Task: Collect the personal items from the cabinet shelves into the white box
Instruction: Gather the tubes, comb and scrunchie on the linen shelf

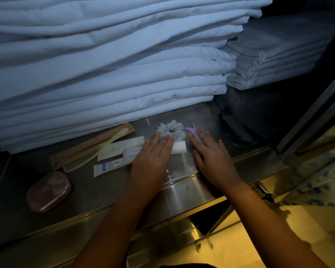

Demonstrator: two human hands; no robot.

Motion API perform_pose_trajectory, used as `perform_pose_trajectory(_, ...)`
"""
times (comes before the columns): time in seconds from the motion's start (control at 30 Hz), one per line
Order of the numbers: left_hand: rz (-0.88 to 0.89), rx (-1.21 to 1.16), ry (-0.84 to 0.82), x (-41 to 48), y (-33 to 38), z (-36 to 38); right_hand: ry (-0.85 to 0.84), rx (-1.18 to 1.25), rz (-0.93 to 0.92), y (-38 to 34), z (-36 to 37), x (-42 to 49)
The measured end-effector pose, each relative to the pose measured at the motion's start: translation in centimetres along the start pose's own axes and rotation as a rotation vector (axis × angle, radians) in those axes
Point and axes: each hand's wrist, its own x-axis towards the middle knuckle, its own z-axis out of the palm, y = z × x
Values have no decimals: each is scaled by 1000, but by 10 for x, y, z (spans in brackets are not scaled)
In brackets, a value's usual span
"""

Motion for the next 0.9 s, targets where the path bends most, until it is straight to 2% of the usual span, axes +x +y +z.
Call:
perform_pose_trajectory(0.13,-4,-9,-20,0,1,-1,77,65,-76,-3,-2,1)
perform_pose_trajectory(0.33,4,-9,-2,-1,1,-5,83,20,-142,-4,-6,2)
perform_pose_trajectory(0.57,27,-20,150,1,3,-18,206,21,-287,-18,-22,6)
perform_pose_trajectory(0.73,-40,49,174,-10,-1,-30,273,37,-394,-33,-25,12)
perform_pose_trajectory(0.9,-116,132,182,-26,-5,-45,271,-4,-510,-50,-19,19)
